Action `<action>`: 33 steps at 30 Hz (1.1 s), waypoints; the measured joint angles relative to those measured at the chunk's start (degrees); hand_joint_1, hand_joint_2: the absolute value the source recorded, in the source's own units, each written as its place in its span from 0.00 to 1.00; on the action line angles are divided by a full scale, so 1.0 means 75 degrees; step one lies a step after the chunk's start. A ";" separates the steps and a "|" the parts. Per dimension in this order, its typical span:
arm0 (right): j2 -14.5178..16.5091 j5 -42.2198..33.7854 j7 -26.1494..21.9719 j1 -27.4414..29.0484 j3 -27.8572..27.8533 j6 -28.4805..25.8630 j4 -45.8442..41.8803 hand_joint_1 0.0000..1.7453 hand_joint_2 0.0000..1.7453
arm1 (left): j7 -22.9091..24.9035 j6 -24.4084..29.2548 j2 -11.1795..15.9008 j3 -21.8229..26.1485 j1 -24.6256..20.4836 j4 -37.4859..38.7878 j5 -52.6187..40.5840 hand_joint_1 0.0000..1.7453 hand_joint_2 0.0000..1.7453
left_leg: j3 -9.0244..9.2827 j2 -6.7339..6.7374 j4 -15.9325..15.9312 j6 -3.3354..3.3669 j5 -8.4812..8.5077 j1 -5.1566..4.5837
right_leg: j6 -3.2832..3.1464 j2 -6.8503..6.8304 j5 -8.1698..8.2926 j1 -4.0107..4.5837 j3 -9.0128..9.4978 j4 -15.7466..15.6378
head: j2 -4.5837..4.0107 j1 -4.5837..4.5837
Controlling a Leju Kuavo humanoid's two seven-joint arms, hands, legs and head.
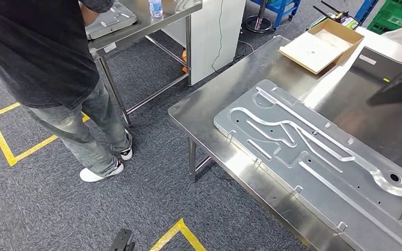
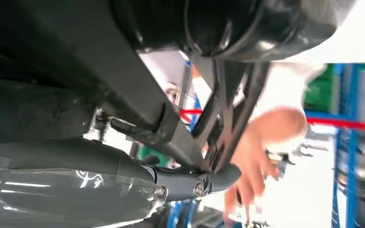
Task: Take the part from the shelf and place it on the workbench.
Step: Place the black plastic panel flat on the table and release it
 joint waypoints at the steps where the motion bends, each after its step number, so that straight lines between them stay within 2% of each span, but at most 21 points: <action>1: -0.0030 -0.0006 0.0015 0.0114 -0.0023 -0.0168 0.0001 0.00 0.00 | 0.0006 0.0010 -0.0001 -0.0007 0.0011 0.0000 0.0012 0.00 0.00 | -0.0004 -0.0004 0.0021 -0.0005 -0.0007 0.0006 | 0.0014 -0.0017 0.0187 -0.0021 0.0109 -0.0218 | 0.0000 0.0001; 3: -0.0092 0.0146 -0.0046 0.0242 -0.0035 -0.0996 0.0008 0.00 0.00 | 0.0006 0.0022 -0.0001 -0.0020 0.0024 0.0000 0.0028 0.00 0.00 | -0.0033 -0.0015 0.0093 -0.0046 -0.0045 0.0000 | 0.0019 -0.0059 0.0646 -0.0051 0.0593 -0.1193 | 0.0001 0.0004; 5: -0.0146 0.0188 -0.0174 0.0362 -0.0028 -0.1605 -0.0039 0.00 0.00 | 0.0001 0.0032 0.0002 -0.0029 0.0021 0.0000 0.0042 0.00 0.00 | -0.0070 -0.0022 0.0176 -0.0114 -0.0089 -0.0021 | -0.0038 -0.0056 0.0838 -0.0002 0.0912 -0.1858 | 0.0000 0.0000; 7: -0.0209 0.0172 -0.0332 0.0550 -0.0044 -0.1779 -0.0074 0.00 0.00 | -0.0003 0.0034 0.0003 -0.0035 0.0017 0.0000 0.0050 0.00 0.00 | -0.0083 -0.0023 0.0200 -0.0175 -0.0096 -0.0031 | -0.0125 -0.0033 0.0836 0.0053 0.0932 -0.1940 | 0.0000 -0.0003; 9: -0.0285 0.0281 -0.0424 0.0717 -0.0056 -0.1834 -0.0130 0.00 0.00 | -0.0002 0.0036 0.0004 -0.0040 0.0025 0.0000 0.0052 0.00 0.00 | -0.0121 -0.0022 0.0253 -0.0250 -0.0163 -0.0039 | -0.0213 -0.0040 0.0858 0.0010 0.0938 -0.1956 | 0.0000 -0.0003; 10: -0.0319 0.0338 -0.0448 0.0769 -0.0056 -0.1848 -0.0178 0.00 0.00 | -0.0002 0.0039 0.0004 -0.0042 0.0027 0.0000 0.0053 0.00 0.00 | -0.0202 -0.0021 0.0433 -0.0293 -0.0299 -0.0036 | -0.0258 -0.0050 0.0872 -0.0014 0.0940 -0.1971 | 0.0000 -0.0005; 11: -0.0350 0.0410 -0.0451 0.0815 -0.0055 -0.1878 -0.0221 0.00 0.00 | -0.0002 0.0041 0.0005 -0.0042 0.0027 0.0000 0.0055 0.00 0.00 | -0.0355 -0.0019 0.0777 -0.0333 -0.0516 -0.0024 | -0.0295 -0.0063 0.0883 -0.0034 0.0943 -0.1984 | 0.0000 -0.0007; 13: -0.0404 0.0477 -0.0443 0.0918 -0.0051 -0.2032 -0.0280 0.00 0.00 | 0.0000 0.0045 0.0005 -0.0044 0.0034 0.0000 0.0056 0.00 0.00 | -0.0808 -0.0017 0.1809 -0.0386 -0.1016 0.0017 | -0.0325 -0.0090 0.0884 -0.0027 0.0929 -0.1980 | 0.0001 -0.0010; 14: -0.0421 0.0476 -0.0422 0.0974 -0.0053 -0.2145 -0.0295 0.00 0.00 | 0.0001 0.0046 0.0005 -0.0045 0.0040 0.0000 0.0057 0.00 0.00 | -0.1006 -0.0016 0.2239 -0.0398 -0.1153 0.0033 | -0.0326 -0.0102 0.0883 -0.0024 0.0925 -0.1975 | 0.0001 -0.0010; 15: -0.0439 0.0429 -0.0396 0.1024 -0.0059 -0.2248 -0.0309 0.00 0.00 | 0.0003 0.0045 0.0005 -0.0046 0.0046 0.0000 0.0059 0.00 0.00 | -0.1098 -0.0016 0.2423 -0.0400 -0.1145 0.0040 | -0.0324 -0.0116 0.0880 -0.0022 0.0925 -0.1969 | 0.0001 -0.0011; 16: -0.0457 0.0370 -0.0365 0.1060 -0.0085 -0.2327 -0.0318 0.00 0.00 | 0.0004 0.0044 0.0005 -0.0047 0.0050 0.0000 0.0063 0.00 0.00 | -0.1044 -0.0016 0.2297 -0.0389 -0.0984 0.0043 | -0.0318 -0.0130 0.0872 -0.0022 0.0931 -0.1965 | 0.0001 -0.0011; 18: -0.0490 0.0254 -0.0335 0.1093 -0.0173 -0.2394 -0.0335 0.00 0.00 | 0.0004 0.0041 0.0007 -0.0047 0.0053 0.0000 0.0071 0.00 0.00 | -0.0603 -0.0026 0.1317 -0.0323 -0.0428 0.0036 | -0.0298 -0.0159 0.0848 -0.0023 0.0952 -0.1961 | 0.0001 -0.0010; 20: -0.0494 0.0150 -0.0349 0.1112 -0.0284 -0.2371 -0.0339 0.00 0.00 | 0.0003 0.0041 0.0012 -0.0047 0.0049 0.0000 0.0079 0.00 0.00 | -0.0198 -0.0036 0.0456 -0.0258 -0.0125 0.0014 | -0.0254 -0.0164 0.0842 0.0002 0.0940 -0.1960 | 0.0001 -0.0009; 23: -0.0511 0.0114 -0.0349 0.1195 -0.0401 -0.2349 -0.0355 0.00 0.00 | 0.0004 0.0039 0.0013 -0.0050 0.0046 0.0000 0.0082 0.00 0.00 | -0.0066 -0.0031 0.0180 -0.0202 -0.0146 0.0001 | -0.0136 -0.0151 0.0881 0.0007 0.0924 -0.2015 | 0.0000 -0.0007; 25: -0.0548 0.0136 -0.0341 0.1228 -0.0466 -0.2358 -0.0374 0.00 0.00 | 0.0004 0.0037 0.0012 -0.0050 0.0041 0.0000 0.0085 0.00 0.00 | -0.0007 -0.0017 0.0053 -0.0110 -0.0082 0.0019 | -0.0074 -0.0138 0.0759 -0.0020 0.0890 -0.1902 | -0.0001 -0.0007; 26: -0.0572 0.0137 -0.0338 0.1232 -0.0502 -0.2359 -0.0378 0.00 0.00 | 0.0004 0.0036 0.0011 -0.0050 0.0034 0.0000 0.0090 0.00 0.00 | 0.0023 -0.0011 -0.0009 -0.0064 -0.0049 0.0031 | -0.0055 -0.0124 0.0582 -0.0024 0.0778 -0.1636 | -0.0001 -0.0005; 28: -0.0600 0.0136 -0.0334 0.1243 -0.0570 -0.2359 -0.0378 0.00 0.00 | 0.0004 0.0035 0.0011 -0.0050 0.0025 0.0000 0.0100 0.00 0.00 | 0.0042 -0.0008 -0.0039 -0.0024 -0.0032 0.0029 | -0.0027 -0.0095 0.0107 -0.0025 0.0351 -0.0705 | 0.0000 -0.0004; 29: -0.0605 0.0136 -0.0334 0.1262 -0.0590 -0.2359 -0.0378 0.00 0.00 | 0.0004 0.0034 0.0011 -0.0050 0.0029 0.0000 0.0102 0.00 0.00 | 0.0043 -0.0007 -0.0034 -0.0019 -0.0034 0.0024 | -0.0008 -0.0083 -0.0057 -0.0022 0.0126 -0.0245 | 0.0001 -0.0004; 30: -0.0606 0.0137 -0.0334 0.1281 -0.0602 -0.2359 -0.0378 0.00 0.00 | 0.0005 0.0033 0.0011 -0.0050 0.0035 0.0000 0.0099 0.00 0.00 | 0.0044 -0.0005 -0.0024 -0.0017 -0.0040 0.0020 | 0.0008 -0.0079 -0.0088 -0.0023 -0.0004 0.0008 | 0.0001 -0.0005; 31: -0.0608 0.0138 -0.0334 0.1295 -0.0611 -0.2359 -0.0378 0.00 0.00 | 0.0006 0.0033 0.0011 -0.0050 0.0039 0.0000 0.0092 0.00 0.00 | 0.0044 -0.0004 -0.0008 -0.0019 -0.0048 0.0019 | 0.0017 -0.0080 0.0028 -0.0027 0.0008 -0.0029 | 0.0001 -0.0005; 33: -0.0616 0.0139 -0.0334 0.1297 -0.0638 -0.2359 -0.0384 0.00 0.00 | 0.0007 0.0033 0.0008 -0.0051 0.0036 0.0000 0.0078 0.00 0.00 | 0.0047 -0.0005 0.0047 -0.0043 -0.0084 0.0022 | 0.0017 -0.0092 0.0538 -0.0033 0.0462 -0.0934 | 0.0001 -0.0005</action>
